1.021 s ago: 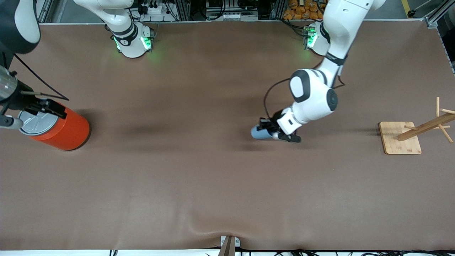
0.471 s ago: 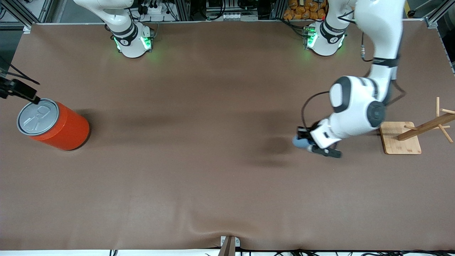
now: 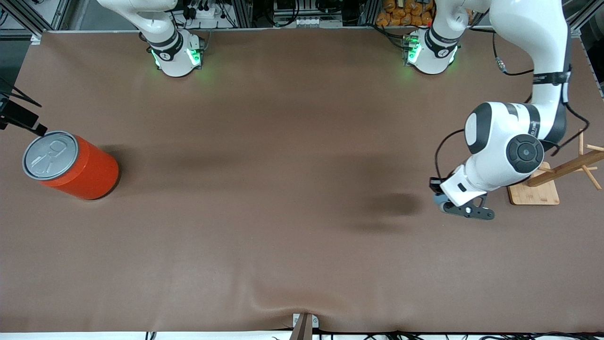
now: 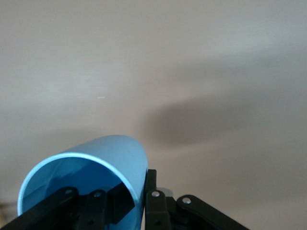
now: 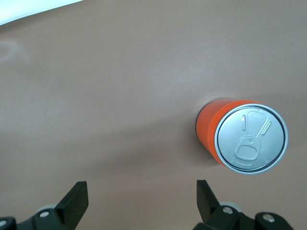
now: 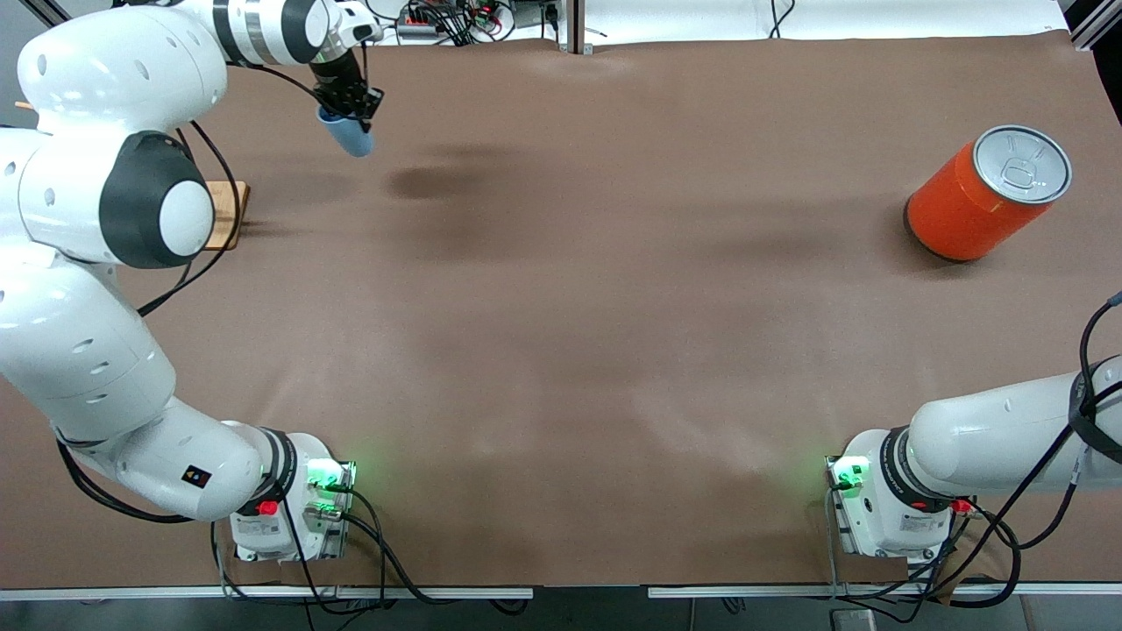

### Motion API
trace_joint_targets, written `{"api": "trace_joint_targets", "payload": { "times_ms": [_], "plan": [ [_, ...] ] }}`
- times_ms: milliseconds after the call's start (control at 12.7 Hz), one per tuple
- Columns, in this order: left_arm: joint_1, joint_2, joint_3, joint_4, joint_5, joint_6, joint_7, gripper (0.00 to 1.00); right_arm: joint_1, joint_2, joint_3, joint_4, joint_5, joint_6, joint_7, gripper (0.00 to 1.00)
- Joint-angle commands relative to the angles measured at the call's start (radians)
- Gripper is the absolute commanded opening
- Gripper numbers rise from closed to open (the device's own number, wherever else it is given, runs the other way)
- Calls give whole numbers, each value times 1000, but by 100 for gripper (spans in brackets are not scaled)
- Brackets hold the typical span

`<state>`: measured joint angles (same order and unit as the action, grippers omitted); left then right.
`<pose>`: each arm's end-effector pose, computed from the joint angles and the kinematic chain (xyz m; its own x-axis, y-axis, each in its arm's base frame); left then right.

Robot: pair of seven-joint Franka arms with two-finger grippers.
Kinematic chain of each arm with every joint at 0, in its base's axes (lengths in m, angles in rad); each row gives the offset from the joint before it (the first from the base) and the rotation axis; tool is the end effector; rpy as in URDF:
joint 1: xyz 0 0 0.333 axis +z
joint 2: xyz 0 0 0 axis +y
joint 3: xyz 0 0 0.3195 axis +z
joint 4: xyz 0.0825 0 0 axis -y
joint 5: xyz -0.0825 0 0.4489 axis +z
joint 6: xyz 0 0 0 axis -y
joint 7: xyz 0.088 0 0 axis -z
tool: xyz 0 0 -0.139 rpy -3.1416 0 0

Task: Flip cup
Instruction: 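Rotate the cup upright and set it on the table with the left gripper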

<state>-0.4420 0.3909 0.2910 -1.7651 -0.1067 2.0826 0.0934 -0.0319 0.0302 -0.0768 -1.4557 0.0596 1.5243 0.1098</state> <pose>0.6857 -0.1219 0.2828 0.9771 -0.2050 -0.0563 -0.2061 -0.9784 -0.0144 0.6229 -0.0587 0.6349 0.9764 -0.2137 0.0321 -0.2115 -0.9755 -0.0609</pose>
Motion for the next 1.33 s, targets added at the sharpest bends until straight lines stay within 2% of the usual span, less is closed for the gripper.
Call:
{"api": "trace_joint_targets", "payload": {
  "times_ms": [0, 157, 393, 550, 628, 707, 785, 864, 942, 1256],
  "plan": [
    [31, 49, 4, 16, 64, -12, -17, 0, 30, 16, -14, 34, 5, -18, 2, 100],
    [36, 78, 5, -23, 79, -7, -17, 0, 38, 16, -9, 32, 5, -23, 10, 100],
    [57, 120, 2, -22, 90, 75, -20, 0, 41, 16, -8, 32, 3, -24, 7, 100],
    [55, 132, 0, -24, 90, 85, -20, 0, 49, 16, -8, 31, -6, -27, 4, 100],
    [54, 144, 0, -22, 88, 85, -20, 1, 52, 16, -8, 31, -15, -27, 4, 100],
    [52, 154, 0, -22, 82, 85, -20, 7, 52, 16, -6, 31, -15, -27, 4, 100],
    [49, 158, -1, -22, 81, 85, -21, 32, 52, 16, -6, 32, -15, -27, 4, 100],
    [49, 155, -1, -22, 78, 85, -30, 97, 49, 14, -6, 32, -15, -27, 2, 100],
    [49, 145, -1, -22, 79, 79, -31, 100, 49, 14, -8, 31, -14, -29, 2, 100],
    [49, 36, 0, -10, 79, -8, -32, 100, 52, 14, -9, 29, -18, -32, 4, 100]
  ]
}}
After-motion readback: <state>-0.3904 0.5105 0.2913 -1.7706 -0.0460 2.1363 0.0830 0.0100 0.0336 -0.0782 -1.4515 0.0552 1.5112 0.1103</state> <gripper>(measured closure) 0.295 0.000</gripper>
